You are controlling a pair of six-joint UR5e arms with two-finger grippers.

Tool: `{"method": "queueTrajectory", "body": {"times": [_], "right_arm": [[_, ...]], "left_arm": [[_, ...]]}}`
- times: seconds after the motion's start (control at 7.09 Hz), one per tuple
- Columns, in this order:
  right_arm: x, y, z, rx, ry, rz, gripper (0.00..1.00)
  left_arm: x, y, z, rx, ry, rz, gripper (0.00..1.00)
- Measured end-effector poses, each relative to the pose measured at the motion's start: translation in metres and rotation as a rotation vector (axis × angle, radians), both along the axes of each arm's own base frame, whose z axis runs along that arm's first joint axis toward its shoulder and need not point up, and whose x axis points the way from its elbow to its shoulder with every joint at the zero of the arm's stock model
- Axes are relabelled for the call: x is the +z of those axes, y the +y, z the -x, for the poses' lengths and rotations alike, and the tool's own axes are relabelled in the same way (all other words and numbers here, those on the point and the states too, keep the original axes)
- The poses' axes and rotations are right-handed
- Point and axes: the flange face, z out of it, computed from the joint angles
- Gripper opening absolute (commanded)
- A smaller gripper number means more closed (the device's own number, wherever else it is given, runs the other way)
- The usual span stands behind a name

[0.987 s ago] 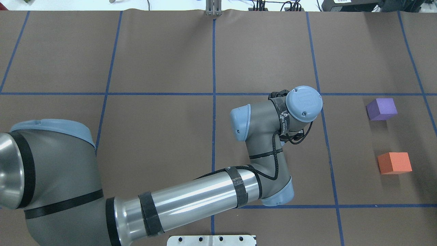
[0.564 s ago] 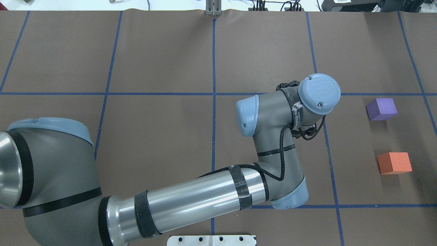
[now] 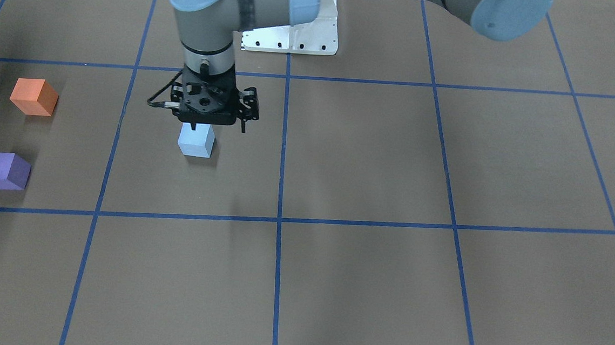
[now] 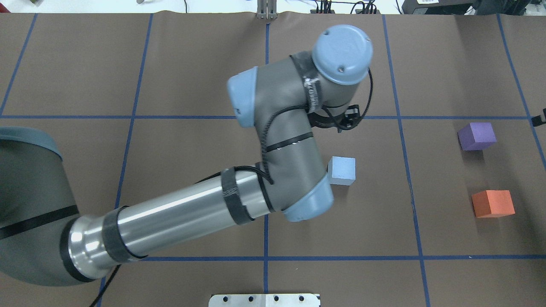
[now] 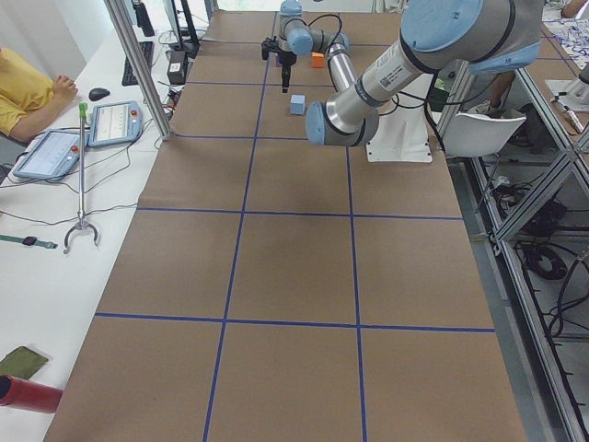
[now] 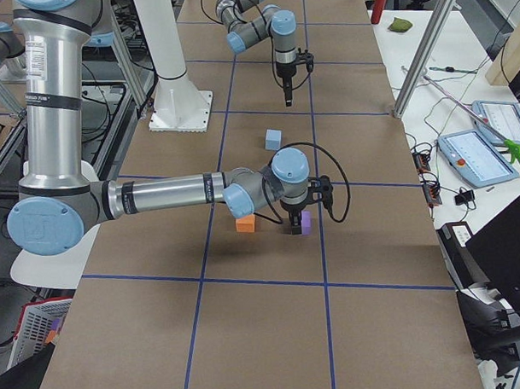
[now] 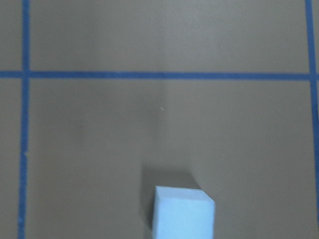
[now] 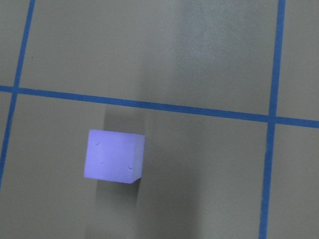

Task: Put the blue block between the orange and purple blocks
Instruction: 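Release the cube with the left gripper while the right gripper approaches it, then lower the right gripper onto the light blue cube and close it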

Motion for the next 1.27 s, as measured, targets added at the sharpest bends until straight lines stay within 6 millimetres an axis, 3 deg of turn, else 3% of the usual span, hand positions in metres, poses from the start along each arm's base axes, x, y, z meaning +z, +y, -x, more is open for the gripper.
{"method": "queueTrajectory", "body": {"times": [0.28, 0.56, 0.71, 0.99, 1.27], "right_arm": [[-0.066, -0.011, 0.097, 0.074, -0.105, 0.087, 1.00], [-0.125, 0.000, 0.209, 0.126, -0.132, 0.141, 1.00], [-0.143, 0.013, 0.252, 0.133, -0.126, 0.141, 1.00], [-0.182, 0.028, 0.320, 0.123, -0.079, 0.146, 0.99], [-0.210, 0.036, 0.359, 0.113, -0.023, 0.153, 0.99]], "left_arm": [[0.074, -0.027, 0.081, 0.025, 0.002, -0.047, 1.00], [0.125, -0.058, 0.135, 0.063, -0.021, -0.070, 1.00], [0.151, -0.069, 0.157, 0.088, -0.032, -0.079, 1.00], [0.178, -0.076, 0.178, 0.108, -0.046, -0.092, 1.00], [0.183, -0.076, 0.177, 0.111, -0.051, -0.092, 1.00]]}}
